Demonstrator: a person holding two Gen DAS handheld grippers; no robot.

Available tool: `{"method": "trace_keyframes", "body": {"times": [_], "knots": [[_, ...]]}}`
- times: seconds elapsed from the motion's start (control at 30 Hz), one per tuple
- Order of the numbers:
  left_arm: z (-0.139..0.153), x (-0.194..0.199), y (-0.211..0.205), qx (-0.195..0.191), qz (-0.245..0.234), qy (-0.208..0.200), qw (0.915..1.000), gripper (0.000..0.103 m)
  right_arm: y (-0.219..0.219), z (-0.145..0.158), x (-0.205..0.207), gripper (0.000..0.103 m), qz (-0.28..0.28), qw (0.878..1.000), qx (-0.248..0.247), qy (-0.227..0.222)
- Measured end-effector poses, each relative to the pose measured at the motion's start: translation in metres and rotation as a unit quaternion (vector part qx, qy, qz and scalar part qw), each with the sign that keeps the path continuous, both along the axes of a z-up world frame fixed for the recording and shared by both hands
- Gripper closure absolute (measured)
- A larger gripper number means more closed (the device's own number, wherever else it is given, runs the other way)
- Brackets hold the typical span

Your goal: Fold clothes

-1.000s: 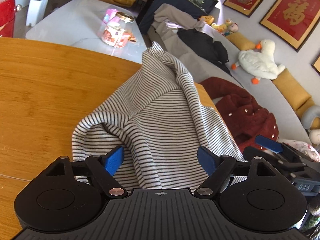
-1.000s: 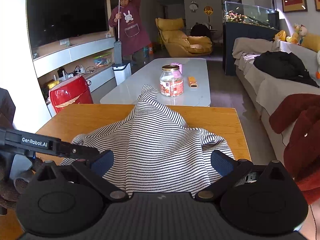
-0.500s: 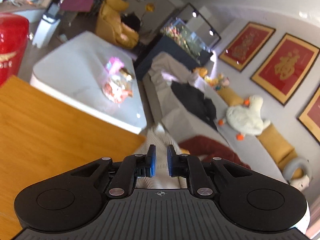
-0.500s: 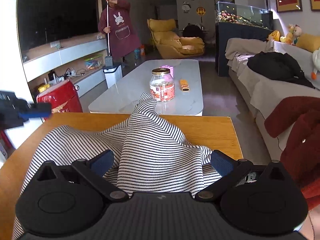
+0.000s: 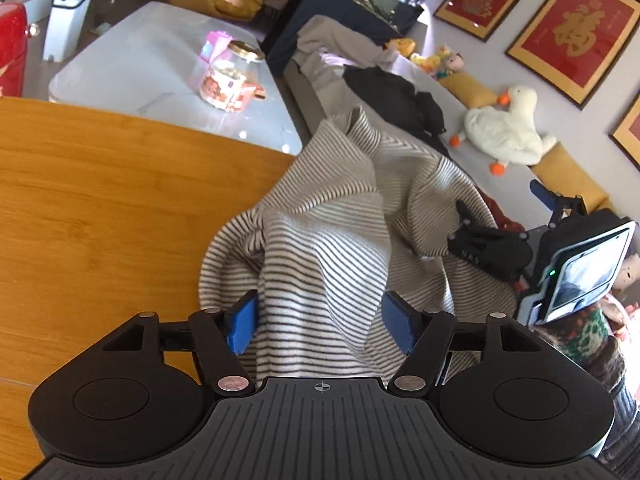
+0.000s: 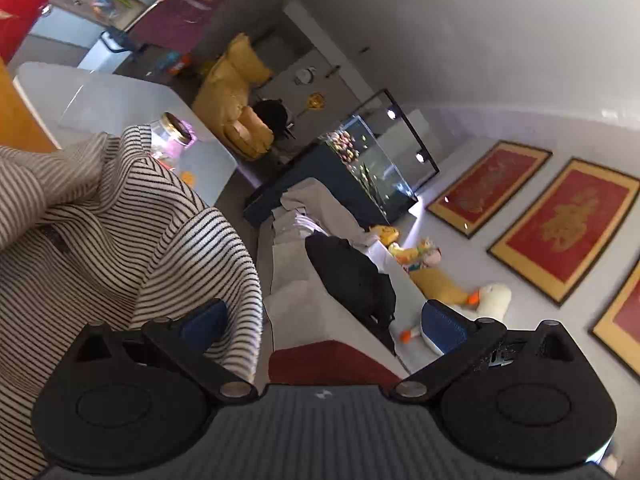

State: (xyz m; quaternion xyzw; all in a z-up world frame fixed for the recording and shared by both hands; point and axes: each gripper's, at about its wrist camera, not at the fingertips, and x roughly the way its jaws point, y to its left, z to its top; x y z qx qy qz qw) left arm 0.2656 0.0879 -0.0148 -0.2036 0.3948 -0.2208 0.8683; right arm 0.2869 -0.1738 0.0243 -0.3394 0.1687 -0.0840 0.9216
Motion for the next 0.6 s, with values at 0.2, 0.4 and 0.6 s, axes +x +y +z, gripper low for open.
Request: {"method": "trace_keyframes", "body": {"times": [0.2,0.4,0.6], "knots": [[-0.021,0.015,-0.011,-0.018,0.012,0.028,0.9994,0.066,-0.032,-0.018,0.014,0.000,0.082,0.931,0.277,0.223],[-0.004,-0.008,0.013,-0.039,0.037,-0.008,0.9985,0.083,-0.006,-0.032,-0.029,0.000,0.174,0.886,0.311,0.297],[0.012,-0.069,0.053,-0.022,0.056,-0.028,0.9978,0.083,0.028,-0.024,-0.117,0.000,0.288,0.859,0.232,0.355]]}}
